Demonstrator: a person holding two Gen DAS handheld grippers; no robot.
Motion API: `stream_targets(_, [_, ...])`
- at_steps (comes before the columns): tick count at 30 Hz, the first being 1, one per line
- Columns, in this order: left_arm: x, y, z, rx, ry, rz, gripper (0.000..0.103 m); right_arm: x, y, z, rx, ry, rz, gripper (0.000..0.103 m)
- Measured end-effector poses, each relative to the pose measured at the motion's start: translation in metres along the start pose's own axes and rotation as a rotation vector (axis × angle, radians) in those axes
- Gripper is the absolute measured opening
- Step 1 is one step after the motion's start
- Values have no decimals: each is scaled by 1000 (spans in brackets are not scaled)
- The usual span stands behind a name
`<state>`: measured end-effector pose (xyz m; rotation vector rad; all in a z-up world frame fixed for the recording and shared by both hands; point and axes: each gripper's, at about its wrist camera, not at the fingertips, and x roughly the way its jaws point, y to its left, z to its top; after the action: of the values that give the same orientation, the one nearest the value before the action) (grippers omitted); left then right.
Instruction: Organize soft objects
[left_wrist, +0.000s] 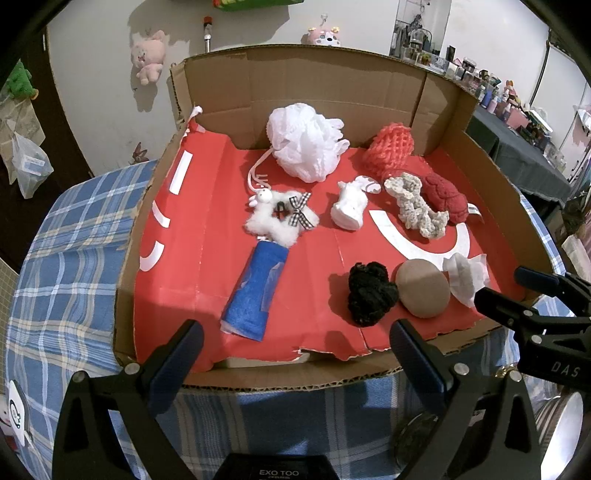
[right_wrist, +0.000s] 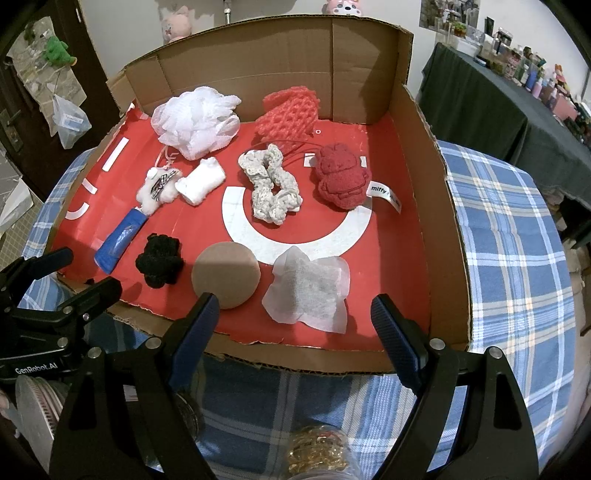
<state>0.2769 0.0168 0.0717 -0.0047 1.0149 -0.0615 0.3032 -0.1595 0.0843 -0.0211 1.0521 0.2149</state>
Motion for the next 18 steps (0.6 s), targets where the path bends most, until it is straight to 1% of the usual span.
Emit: stream_targets(18, [-1, 0, 0, 1, -3, 6, 103, 0, 0, -1, 2, 2, 2, 84])
